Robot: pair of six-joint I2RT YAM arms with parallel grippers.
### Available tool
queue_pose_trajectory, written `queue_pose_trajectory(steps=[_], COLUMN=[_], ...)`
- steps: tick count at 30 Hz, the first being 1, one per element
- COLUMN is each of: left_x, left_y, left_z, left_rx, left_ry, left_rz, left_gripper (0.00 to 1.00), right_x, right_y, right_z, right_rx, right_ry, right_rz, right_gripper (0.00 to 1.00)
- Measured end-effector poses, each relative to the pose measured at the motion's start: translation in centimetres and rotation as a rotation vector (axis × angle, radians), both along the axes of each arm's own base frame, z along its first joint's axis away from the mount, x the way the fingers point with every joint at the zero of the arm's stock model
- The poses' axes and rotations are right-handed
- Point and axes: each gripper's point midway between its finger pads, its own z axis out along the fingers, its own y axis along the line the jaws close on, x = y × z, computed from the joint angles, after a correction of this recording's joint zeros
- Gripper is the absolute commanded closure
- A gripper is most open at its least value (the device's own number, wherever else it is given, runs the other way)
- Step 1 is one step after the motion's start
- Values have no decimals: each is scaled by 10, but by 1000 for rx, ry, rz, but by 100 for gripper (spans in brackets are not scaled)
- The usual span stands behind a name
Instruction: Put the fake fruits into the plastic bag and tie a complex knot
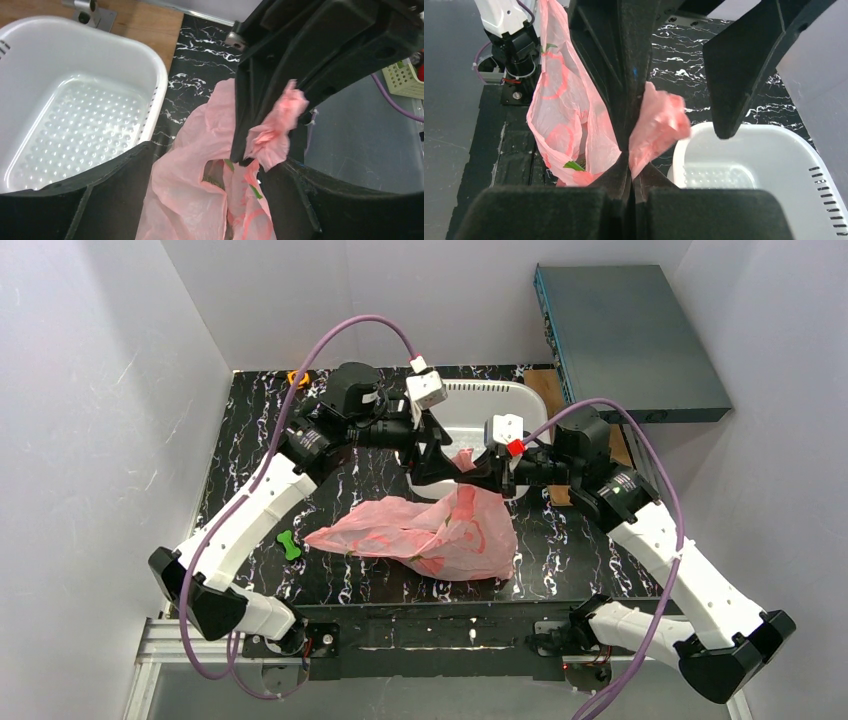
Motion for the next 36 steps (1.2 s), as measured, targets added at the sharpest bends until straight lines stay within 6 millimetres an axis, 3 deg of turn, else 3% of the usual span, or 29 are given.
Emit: queue_pose_trajectory(steps=[6, 9, 12, 14, 20, 23, 29, 33, 36], left_x=[-12, -20, -25, -24, -15, -12, 3, 19, 29], left_y=[-10, -10, -10, -11, -11, -10, 2, 15, 27], left_z=[13, 21, 28, 30, 35, 38, 42, 38, 35], left_rx=[-54, -85, -108, -113, -129, -139, -151, -144, -137], left_ry=[-19, -31, -34, -20, 25, 29, 59, 93, 112], left_rz=[-70, -99, -114, -101, -25, 8, 83, 149, 195], left_gripper=[51, 100, 100, 100, 100, 100, 100, 100, 100], right_x=[0, 1, 3, 5, 12, 15, 37, 40, 40], right_y=[4, 4, 4, 3, -8, -5, 21, 24, 24], right_z=[-1, -3, -5, -5, -31, -47, -70, -91, -111], right_rx=[0, -3, -4, -1, 30, 59, 76, 72, 50], right_ry=[-2, -1, 7, 27, 146, 230, 291, 272, 249], right_rz=[6, 2, -8, -34, -195, -238, -260, -251, -239], right_gripper=[99, 97, 68, 43, 30, 30, 58, 67, 69])
